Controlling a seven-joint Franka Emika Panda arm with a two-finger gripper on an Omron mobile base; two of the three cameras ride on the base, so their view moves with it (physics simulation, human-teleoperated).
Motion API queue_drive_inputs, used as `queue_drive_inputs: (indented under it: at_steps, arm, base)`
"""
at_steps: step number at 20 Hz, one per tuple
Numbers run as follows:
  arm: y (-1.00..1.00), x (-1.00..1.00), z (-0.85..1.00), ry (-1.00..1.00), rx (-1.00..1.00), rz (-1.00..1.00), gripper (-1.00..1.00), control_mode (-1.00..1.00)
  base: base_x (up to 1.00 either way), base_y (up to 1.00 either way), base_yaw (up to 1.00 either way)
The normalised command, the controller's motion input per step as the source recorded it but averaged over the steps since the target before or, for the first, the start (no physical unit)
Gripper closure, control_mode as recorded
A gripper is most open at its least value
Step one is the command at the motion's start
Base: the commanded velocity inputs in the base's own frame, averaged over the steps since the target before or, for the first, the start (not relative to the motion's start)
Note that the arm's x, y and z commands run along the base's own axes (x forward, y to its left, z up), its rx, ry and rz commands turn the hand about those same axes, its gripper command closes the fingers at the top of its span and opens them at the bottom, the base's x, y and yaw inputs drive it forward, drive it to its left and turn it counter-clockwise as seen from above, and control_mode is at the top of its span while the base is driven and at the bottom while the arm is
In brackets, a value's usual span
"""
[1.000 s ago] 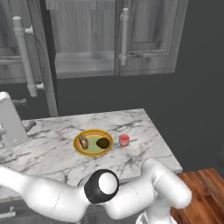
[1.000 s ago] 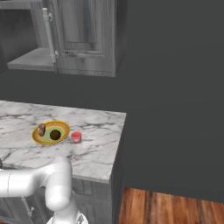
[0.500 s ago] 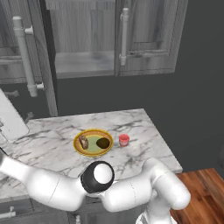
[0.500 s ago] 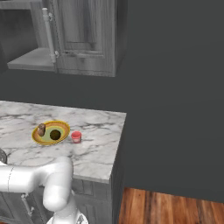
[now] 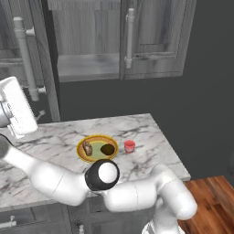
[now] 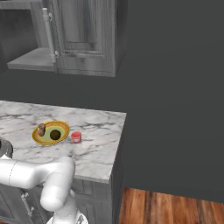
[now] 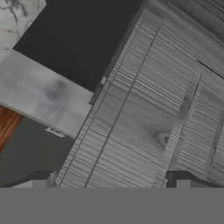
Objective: Pick the avocado and bread from the counter and place them on the plate. Then pick the jam from the cabinet and place it next to the plate. Lastly close the cabinet door.
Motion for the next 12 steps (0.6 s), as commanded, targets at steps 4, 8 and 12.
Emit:
queue_drive_inputs:
  at_steps: [4, 8, 12]
  arm:
    - [-0.84, -0.18, 0.02, 0.05, 0.05, -0.24, -1.00, -1.00]
    - [-0.93, 0.00, 0.21, 0.07, 0.02, -0.24, -1.00, -1.00]
    - [-1.00, -0.13, 0.28, 0.04, 0.04, -0.26, -1.00, -1.00]
  base:
    - [0.00, 0.00, 0.00]
    - [0.00, 0.00, 0.00]
    - [0.00, 0.00, 0.00]
